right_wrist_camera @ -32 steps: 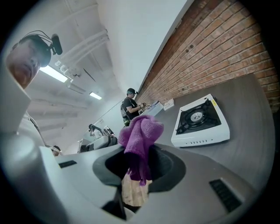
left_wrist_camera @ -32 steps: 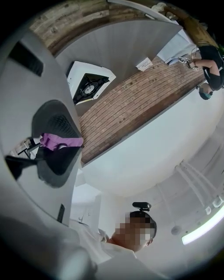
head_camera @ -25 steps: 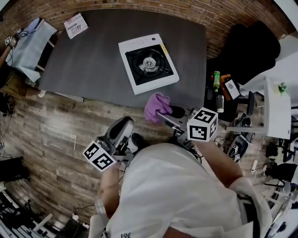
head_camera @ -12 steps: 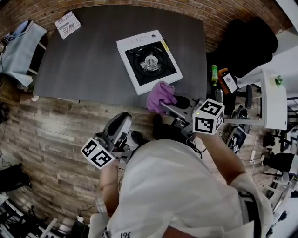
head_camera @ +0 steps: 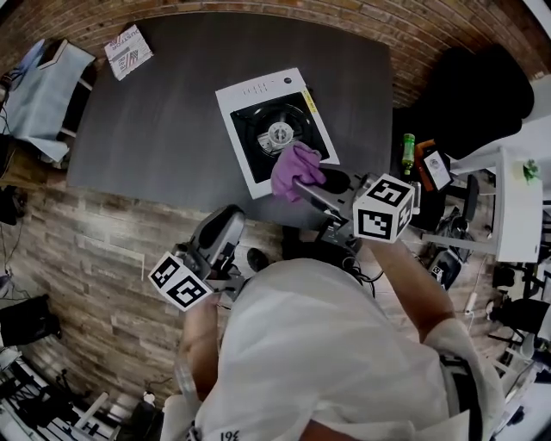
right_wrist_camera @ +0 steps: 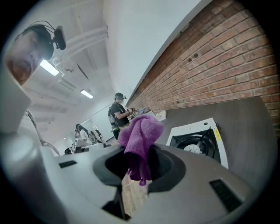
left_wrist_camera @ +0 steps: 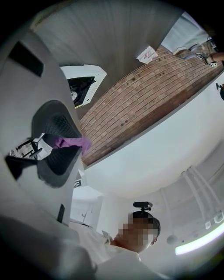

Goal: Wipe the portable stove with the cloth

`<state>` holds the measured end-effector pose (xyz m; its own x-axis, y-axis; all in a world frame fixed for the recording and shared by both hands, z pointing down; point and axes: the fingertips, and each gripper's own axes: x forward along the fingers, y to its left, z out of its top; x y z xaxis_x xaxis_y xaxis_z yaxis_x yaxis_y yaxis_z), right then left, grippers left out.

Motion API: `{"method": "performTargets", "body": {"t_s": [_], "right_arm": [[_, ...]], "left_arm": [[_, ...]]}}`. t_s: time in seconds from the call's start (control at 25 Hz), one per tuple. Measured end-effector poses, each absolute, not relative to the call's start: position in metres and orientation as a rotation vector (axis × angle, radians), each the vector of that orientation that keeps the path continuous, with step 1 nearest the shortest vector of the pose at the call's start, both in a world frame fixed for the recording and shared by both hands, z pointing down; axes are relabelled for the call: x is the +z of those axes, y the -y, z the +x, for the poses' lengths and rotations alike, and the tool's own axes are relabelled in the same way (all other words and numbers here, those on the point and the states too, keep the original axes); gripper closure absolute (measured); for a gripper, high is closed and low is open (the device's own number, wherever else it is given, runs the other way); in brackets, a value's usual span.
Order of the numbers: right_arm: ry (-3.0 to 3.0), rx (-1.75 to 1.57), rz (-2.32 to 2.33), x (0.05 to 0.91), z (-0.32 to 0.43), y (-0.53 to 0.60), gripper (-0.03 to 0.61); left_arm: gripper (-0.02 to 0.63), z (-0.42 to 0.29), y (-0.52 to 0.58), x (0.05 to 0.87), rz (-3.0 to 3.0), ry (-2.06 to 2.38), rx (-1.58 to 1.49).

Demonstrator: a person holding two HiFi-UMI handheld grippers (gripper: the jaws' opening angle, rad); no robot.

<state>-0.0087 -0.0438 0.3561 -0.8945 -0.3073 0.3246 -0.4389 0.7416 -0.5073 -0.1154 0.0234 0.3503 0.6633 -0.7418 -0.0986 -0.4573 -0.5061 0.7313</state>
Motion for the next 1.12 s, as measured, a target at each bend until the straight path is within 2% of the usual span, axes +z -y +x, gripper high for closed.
{"method": "performTargets", "body": {"t_s": [0.48,1.12], "right_arm": [[2.71,0.918,0.513,0.376,0.02,0.113,0.468],[2.477,0.728,0.338,0.434,-0.055,0.227,0.468]], "left_arm": [[0.548,-0.073,0.035,0.361,2.154,0.969,-0.453],[0.548,-0.128,0.08,0.377,2.121,1.089,-0.482]]}}
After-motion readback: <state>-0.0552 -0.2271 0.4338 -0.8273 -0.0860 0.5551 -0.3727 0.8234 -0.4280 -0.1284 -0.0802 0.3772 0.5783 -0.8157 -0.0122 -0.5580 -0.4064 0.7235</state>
